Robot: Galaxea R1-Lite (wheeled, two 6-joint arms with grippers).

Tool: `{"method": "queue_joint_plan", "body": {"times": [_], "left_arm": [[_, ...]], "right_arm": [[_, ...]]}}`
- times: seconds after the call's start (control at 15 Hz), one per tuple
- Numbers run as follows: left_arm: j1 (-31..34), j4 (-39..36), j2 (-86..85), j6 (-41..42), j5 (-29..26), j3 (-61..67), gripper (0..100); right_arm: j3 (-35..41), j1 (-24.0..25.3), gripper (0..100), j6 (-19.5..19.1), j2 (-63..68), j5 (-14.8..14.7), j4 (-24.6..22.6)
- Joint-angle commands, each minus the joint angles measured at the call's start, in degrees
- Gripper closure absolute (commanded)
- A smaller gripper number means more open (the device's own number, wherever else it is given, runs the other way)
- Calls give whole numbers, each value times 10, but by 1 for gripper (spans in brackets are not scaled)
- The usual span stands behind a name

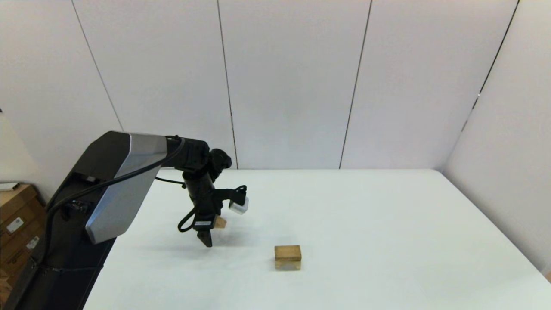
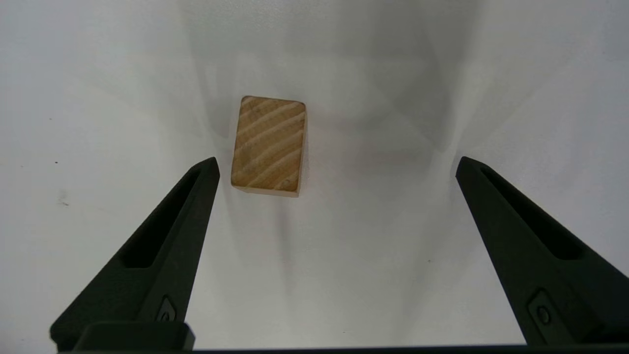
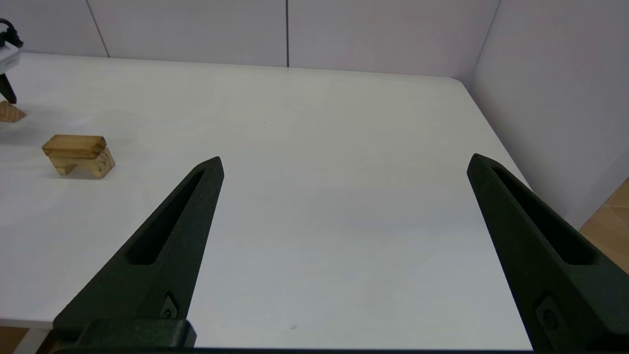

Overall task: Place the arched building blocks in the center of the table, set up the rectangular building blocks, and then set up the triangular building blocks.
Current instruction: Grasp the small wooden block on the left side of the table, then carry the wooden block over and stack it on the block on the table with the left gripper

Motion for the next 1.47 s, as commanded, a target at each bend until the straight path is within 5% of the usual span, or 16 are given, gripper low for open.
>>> {"method": "queue_joint_plan", "body": {"times": [0.07, 0.4, 0.47, 1.47], "left_arm": [[0, 4, 0, 3, -1, 0, 0], [0, 5, -1, 3, -1, 0, 0], [0, 6, -1, 3, -1, 0, 100], [0, 6, -23, 0, -3, 1, 100]], "right_arm": [[0, 0, 0, 0, 0, 0, 0], [0, 0, 0, 0, 0, 0, 0], [0, 0, 0, 0, 0, 0, 0], [0, 0, 0, 0, 0, 0, 0]]}}
